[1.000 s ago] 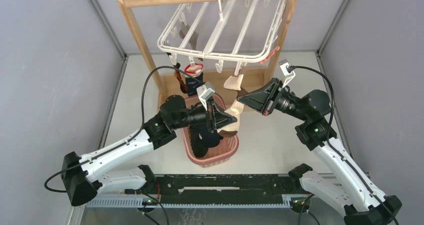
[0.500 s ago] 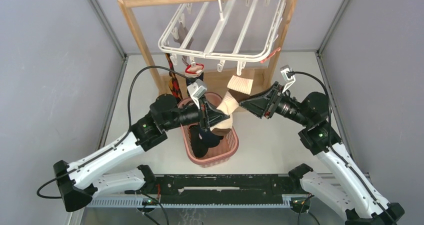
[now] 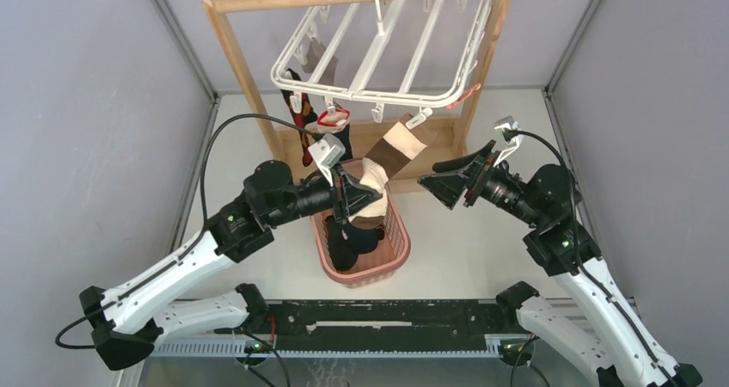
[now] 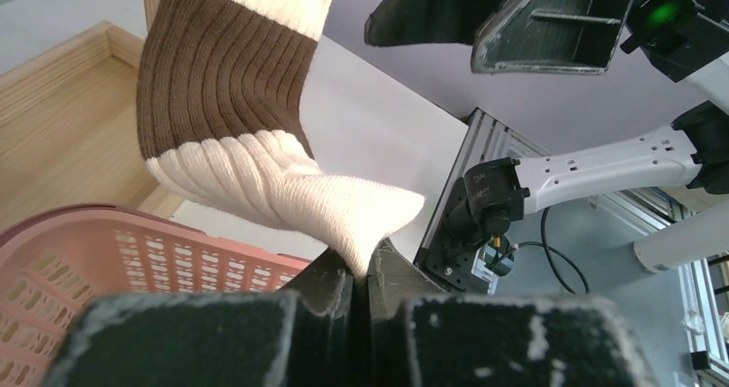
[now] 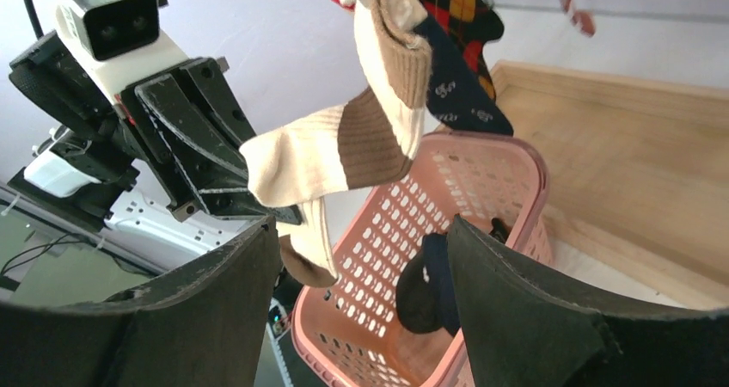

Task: Remove the socks clipped to the hanger
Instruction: Remove the sock from the hanger.

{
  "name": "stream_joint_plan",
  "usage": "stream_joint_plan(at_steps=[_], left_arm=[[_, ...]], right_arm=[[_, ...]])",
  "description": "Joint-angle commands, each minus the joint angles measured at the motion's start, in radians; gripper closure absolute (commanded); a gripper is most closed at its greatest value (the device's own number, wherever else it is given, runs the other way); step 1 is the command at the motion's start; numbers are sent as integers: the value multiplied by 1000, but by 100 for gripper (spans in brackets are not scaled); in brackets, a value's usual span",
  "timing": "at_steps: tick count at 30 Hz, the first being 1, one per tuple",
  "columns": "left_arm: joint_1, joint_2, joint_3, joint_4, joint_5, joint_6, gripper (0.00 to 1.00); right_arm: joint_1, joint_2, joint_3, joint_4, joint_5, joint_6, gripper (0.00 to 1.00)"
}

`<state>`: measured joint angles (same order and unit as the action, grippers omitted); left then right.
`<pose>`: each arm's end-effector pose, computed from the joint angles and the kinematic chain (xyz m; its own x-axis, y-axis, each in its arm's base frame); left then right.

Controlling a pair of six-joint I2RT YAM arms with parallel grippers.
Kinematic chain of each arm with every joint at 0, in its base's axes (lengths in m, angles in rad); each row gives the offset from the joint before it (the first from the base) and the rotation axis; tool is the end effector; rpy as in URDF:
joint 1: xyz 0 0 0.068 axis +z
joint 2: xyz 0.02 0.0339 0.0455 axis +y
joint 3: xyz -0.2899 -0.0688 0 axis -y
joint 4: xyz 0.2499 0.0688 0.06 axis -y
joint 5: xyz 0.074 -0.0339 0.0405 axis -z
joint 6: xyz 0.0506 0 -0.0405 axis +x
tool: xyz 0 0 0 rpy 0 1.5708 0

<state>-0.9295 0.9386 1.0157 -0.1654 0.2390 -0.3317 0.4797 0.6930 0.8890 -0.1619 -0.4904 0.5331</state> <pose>0.1196 -0.1802 0.4156 -0.3494 -0.0609 -0.9350 0.8523 0.3939 -0.3441 0.1212 0.0899 0.4103 -0.3931 0.3009 -0.8689 -0.7256 0.4789 0.4941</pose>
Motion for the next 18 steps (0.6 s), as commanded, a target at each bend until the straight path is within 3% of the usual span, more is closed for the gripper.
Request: stream_joint_plan(at_steps=[1,12,14,18], left_arm=[[-3,-28,77,-16,-22,34,92],[-3,-67,86,-46,7,35,90],[-4,-73,82,-46,6,34,89],[-4,-72,89,-62,2,37,89]], right_arm=[[12,-21,56,88,58,-49,22],[18,43,107,287,123,-100,17],[20,58,119,288,116,-96,4],[20,72,122,279,117,-90,1]])
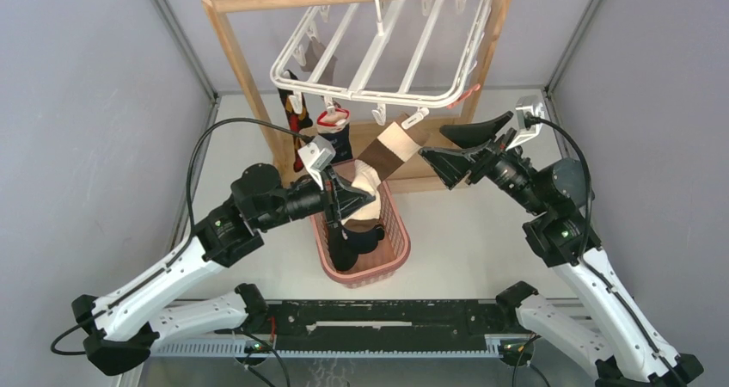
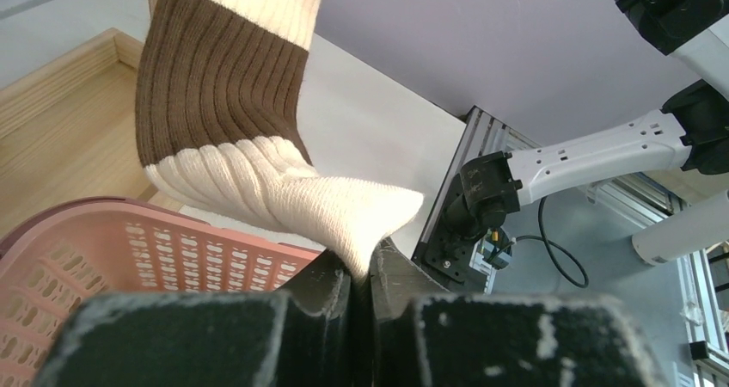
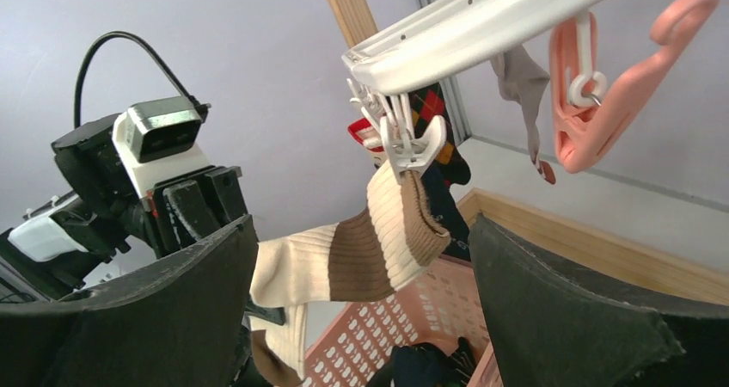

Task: Remove the socks clipped to the hanger
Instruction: Remove the sock from the hanger.

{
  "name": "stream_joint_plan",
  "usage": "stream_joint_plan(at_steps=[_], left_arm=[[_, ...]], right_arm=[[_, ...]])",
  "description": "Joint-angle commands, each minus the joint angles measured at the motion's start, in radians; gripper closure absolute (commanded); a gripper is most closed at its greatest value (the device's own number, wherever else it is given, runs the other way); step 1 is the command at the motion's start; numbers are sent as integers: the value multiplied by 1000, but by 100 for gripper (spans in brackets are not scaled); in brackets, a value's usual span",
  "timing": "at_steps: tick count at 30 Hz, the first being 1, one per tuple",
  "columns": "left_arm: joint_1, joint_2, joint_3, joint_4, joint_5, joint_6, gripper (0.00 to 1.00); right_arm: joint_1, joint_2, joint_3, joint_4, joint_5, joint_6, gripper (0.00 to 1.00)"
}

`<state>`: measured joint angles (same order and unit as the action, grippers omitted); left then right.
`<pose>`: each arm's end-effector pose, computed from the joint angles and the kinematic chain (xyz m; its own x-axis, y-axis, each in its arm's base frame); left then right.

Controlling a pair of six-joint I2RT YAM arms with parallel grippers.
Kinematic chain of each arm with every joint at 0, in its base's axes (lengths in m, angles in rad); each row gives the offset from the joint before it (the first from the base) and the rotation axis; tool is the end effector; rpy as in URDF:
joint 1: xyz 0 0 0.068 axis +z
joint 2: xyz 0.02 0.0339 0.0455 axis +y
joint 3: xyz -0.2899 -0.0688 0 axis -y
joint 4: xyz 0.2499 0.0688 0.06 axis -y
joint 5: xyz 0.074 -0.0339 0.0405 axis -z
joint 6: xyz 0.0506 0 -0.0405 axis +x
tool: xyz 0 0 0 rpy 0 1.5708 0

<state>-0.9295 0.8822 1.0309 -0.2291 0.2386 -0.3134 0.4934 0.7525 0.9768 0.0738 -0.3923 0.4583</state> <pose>0.1082 -0.1649 0.4238 -0.3292 -0.0598 -0.9424 0.8599 0.3932 -0.3254 0.1266 0.0900 0.4612 -0.1040 0.4082 -0.9069 -0.7956 0.5131 0.3222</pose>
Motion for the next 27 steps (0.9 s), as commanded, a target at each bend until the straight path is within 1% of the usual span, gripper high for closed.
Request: stream_joint_plan(at_steps=[1,7,10,18,27], left_arm=[[-3,-17,75,0,3,19,89],[-4,-32,74,-1,3,19,88],[-3,-32,74,-1,9,18,88],[-3,-44,71,-4,5,10,87],[-4,-35,115,-70,-10,5,86]], right_arm=[[7,14,34,37,23,-13,1],[7,11,30,-60,63,-18,0],[7,4,9,-69,72,-20,0],[7,21,-14,25,35,-30,0],[5,65,-14,156,45,-48,8]])
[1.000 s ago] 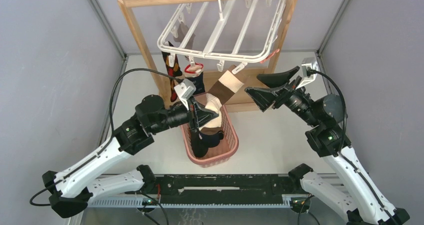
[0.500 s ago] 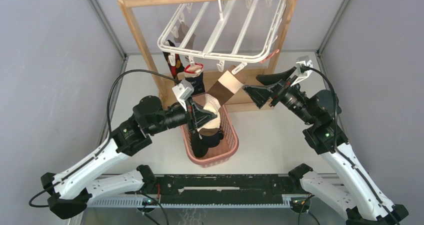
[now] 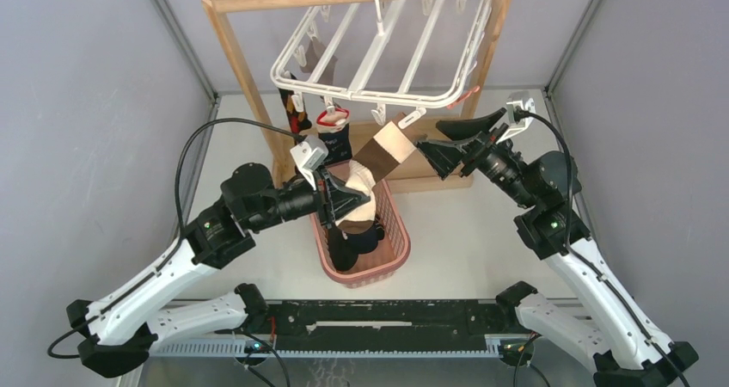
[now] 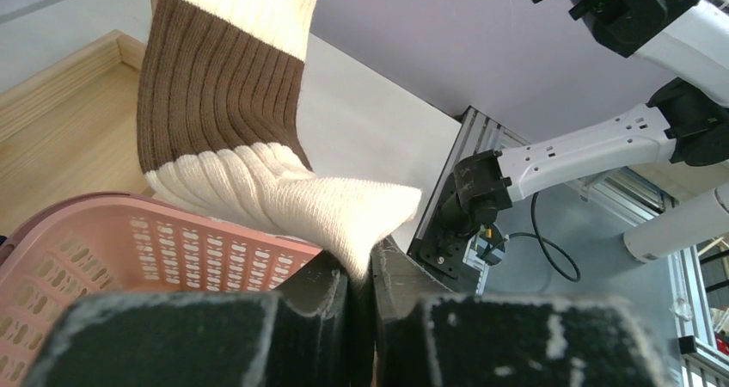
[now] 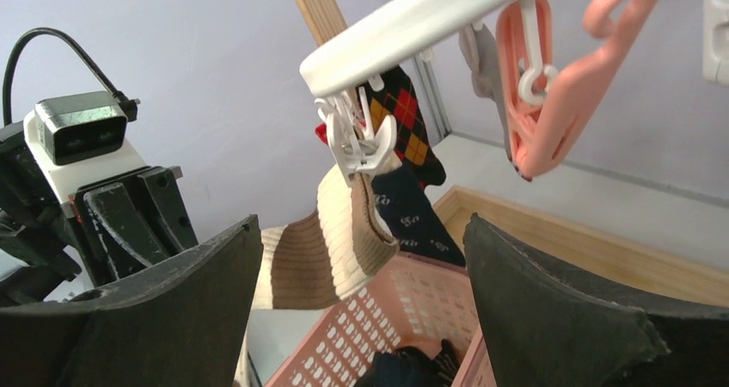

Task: Remove the socks clipped to the hanger
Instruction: Remove the sock from the hanger.

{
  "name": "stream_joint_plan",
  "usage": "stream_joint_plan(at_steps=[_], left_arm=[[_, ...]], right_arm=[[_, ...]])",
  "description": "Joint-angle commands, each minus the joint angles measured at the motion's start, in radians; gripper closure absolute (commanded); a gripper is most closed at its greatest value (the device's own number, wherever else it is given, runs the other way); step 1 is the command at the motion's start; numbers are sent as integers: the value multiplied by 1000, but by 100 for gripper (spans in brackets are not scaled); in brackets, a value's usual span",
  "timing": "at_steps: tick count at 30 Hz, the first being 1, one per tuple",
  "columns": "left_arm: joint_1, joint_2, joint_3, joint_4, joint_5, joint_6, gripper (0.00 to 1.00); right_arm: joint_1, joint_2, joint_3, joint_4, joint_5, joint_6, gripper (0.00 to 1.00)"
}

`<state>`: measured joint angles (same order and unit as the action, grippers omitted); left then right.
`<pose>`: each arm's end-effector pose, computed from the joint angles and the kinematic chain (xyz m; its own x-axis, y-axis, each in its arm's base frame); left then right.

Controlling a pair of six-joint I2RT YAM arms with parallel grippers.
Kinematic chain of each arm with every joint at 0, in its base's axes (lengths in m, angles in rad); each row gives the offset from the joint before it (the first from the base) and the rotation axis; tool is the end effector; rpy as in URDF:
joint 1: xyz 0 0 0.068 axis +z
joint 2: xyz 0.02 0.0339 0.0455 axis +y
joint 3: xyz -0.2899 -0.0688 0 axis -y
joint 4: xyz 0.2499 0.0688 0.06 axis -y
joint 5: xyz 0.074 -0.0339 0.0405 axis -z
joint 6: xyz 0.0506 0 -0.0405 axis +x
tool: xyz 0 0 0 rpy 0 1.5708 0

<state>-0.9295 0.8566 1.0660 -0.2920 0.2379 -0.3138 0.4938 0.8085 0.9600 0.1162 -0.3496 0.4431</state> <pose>0.1010 -0.1552 0.4330 -0.3307 -0.0585 -0.9419 0.8591 0.3944 -0.3261 0.1459 0.0982 0.4523 -0.1052 0.4008 -0.9101 -0.7649 0.5522 0.3316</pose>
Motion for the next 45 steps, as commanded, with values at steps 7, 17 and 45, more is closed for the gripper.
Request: stream_joint_plan(at_steps=[7,17,45], left_arm=[[-3,4,91,-19,-3,2,85],[-3,19,94,-19,10,-1,85],[-4,25,79,-7,32,-16,85]], right_arm=[[9,57,22,201,16,-18,13],[54,98,40,216,119,-20,15],[70,121,40,294,185,26,32]])
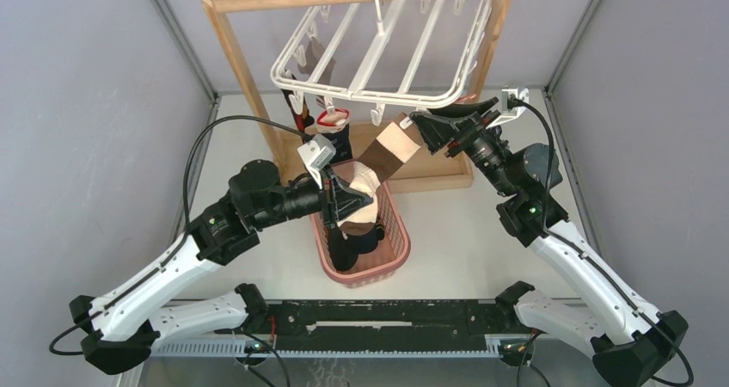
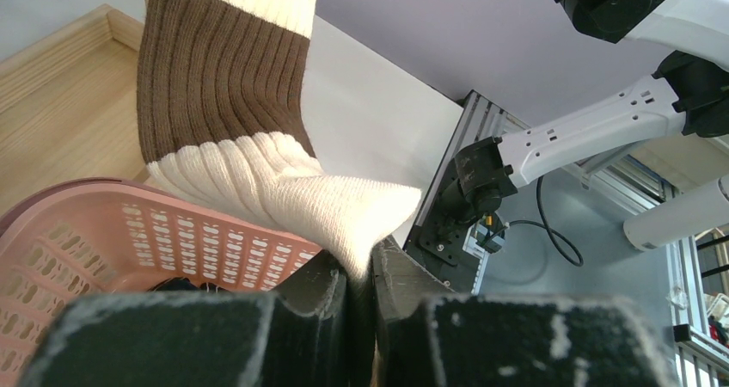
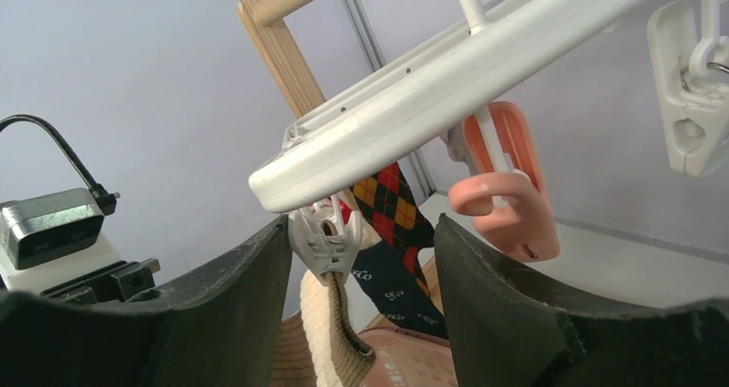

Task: Remove the socks clipped to the hanger
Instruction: Remove the sock from the hanger.

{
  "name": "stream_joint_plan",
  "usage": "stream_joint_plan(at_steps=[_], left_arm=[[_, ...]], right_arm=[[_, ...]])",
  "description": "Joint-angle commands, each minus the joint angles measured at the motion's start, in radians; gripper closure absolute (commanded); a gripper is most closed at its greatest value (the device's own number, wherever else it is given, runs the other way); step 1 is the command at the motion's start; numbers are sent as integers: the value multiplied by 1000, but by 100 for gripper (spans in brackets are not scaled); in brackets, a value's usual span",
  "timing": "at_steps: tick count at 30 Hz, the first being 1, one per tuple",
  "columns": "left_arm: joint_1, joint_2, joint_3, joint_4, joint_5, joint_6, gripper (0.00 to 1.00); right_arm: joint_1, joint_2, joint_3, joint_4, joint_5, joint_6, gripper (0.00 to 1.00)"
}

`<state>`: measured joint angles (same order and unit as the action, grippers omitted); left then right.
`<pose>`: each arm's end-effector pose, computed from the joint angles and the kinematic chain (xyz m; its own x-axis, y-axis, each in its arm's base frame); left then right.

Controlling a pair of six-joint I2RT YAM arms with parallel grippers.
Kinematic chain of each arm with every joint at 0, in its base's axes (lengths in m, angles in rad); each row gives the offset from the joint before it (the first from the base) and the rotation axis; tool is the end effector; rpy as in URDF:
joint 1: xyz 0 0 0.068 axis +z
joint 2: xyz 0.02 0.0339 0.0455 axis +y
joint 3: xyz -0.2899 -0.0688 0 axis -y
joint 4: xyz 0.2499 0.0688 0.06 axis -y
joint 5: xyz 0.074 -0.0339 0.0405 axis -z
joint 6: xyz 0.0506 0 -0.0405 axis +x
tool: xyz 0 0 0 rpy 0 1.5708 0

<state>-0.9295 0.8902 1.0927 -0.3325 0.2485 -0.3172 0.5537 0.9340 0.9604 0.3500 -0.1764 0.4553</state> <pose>0.1051 -0.1615 0.4319 -0.3615 -0.0212 -0.9322 0.8524 0.3977 -0.3396 0.1748 0.1185 0.4587 -0.0079 0.5041 -0.8636 -0.7271 0.5900 0.3510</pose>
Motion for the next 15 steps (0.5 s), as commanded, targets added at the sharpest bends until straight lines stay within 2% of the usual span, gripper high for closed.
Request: stream_joint_plan(at_steps=[1,10,15], left_arm=[[-4,-8,52,34,21,-12,85],[-3,-11,47,39,23,-12,84],[-3,-11,44,42,22,-14,84]], right_arm=[[10,-4,40,61,13,13,32],[11,-5,40,64,6,12,42],[12,-2,40,63,-1,12,53]])
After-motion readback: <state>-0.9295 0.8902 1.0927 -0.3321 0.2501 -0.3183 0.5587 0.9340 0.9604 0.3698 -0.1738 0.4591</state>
